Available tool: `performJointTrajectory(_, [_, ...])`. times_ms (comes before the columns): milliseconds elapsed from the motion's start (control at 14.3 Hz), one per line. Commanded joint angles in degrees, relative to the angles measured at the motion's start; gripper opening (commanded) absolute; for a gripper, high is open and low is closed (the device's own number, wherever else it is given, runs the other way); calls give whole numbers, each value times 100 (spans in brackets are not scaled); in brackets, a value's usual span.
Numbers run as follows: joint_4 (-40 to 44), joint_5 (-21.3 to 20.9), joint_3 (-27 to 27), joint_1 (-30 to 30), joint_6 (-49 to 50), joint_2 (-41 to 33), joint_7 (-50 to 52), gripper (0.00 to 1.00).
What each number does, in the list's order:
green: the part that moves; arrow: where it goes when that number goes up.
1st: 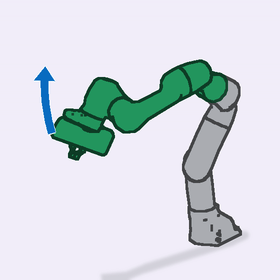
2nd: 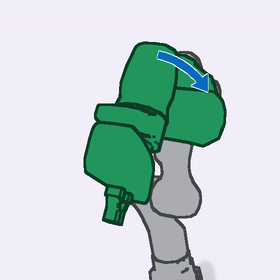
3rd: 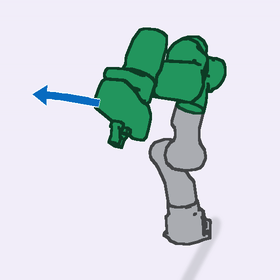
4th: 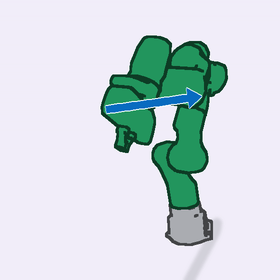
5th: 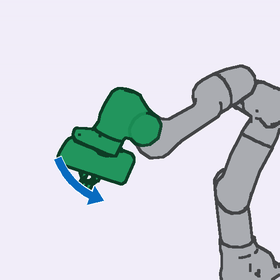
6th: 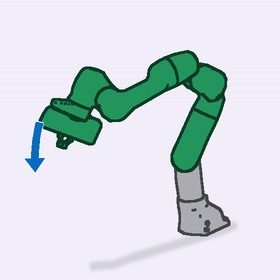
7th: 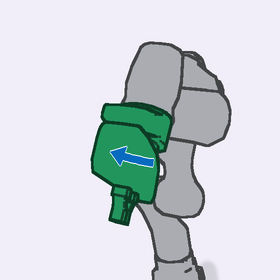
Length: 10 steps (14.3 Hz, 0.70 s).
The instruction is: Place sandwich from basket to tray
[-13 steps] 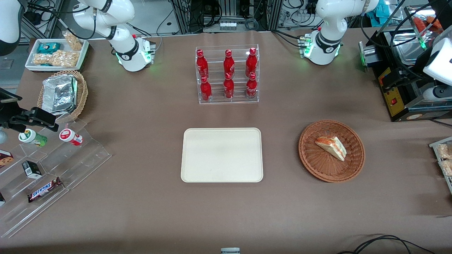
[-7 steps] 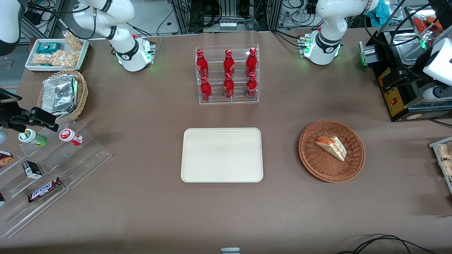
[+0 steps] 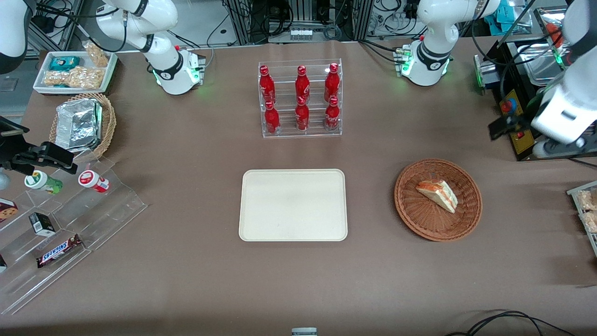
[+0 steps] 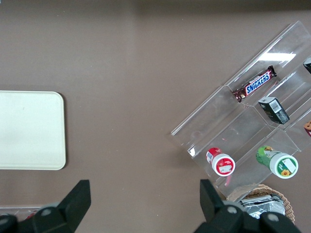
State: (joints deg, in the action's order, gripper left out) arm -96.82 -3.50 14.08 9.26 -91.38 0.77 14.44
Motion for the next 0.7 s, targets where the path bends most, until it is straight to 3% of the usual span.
performJointTrajectory(0, [-652, -1, -11, -117, -879, 194, 1397, 100])
performJointTrajectory(419, [-1215, -1, -11, -293, -2329, 1065, 3641, 100])
performJointTrajectory(628, [-1952, -1, -11, -284, -3278, 1136, 4153, 100])
